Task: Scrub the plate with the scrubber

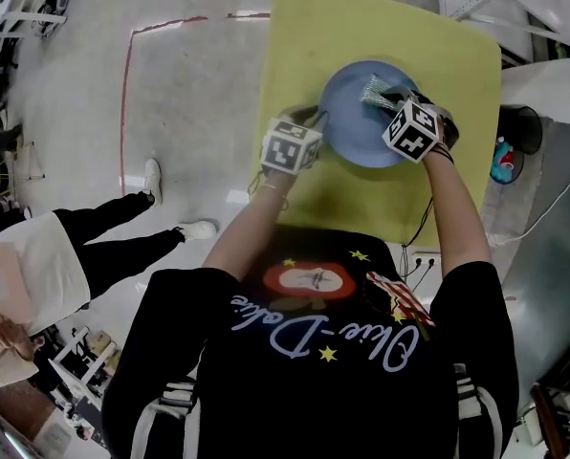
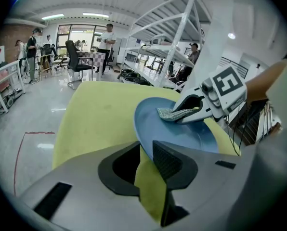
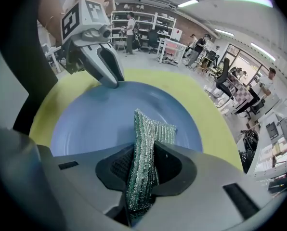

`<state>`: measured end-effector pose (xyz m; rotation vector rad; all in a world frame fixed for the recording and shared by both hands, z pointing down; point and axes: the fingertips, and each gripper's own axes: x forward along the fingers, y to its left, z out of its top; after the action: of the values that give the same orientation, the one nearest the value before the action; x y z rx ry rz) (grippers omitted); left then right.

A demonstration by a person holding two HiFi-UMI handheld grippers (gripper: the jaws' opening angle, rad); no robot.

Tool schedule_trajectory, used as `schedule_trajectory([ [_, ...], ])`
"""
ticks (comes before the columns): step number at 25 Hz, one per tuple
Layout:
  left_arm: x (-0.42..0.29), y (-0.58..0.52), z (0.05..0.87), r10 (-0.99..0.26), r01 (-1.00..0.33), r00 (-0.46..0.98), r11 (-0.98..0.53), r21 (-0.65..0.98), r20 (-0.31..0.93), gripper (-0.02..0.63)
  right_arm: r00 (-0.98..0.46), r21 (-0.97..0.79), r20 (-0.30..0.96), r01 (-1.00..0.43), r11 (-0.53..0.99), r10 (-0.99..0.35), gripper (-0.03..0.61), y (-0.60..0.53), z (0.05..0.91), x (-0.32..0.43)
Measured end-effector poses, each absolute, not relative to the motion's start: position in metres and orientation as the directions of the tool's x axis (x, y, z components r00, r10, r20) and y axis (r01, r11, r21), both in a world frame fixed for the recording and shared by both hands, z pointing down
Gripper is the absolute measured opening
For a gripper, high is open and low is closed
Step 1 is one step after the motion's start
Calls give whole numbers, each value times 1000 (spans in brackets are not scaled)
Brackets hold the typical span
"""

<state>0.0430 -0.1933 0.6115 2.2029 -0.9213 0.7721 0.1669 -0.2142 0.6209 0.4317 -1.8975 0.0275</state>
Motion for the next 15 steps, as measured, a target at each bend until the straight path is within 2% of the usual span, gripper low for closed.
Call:
schedule_trajectory([
  [15, 45, -193, 610, -415, -762, 597, -560, 324, 687, 77, -311, 93, 917, -439, 894, -249, 72, -157, 623, 172],
])
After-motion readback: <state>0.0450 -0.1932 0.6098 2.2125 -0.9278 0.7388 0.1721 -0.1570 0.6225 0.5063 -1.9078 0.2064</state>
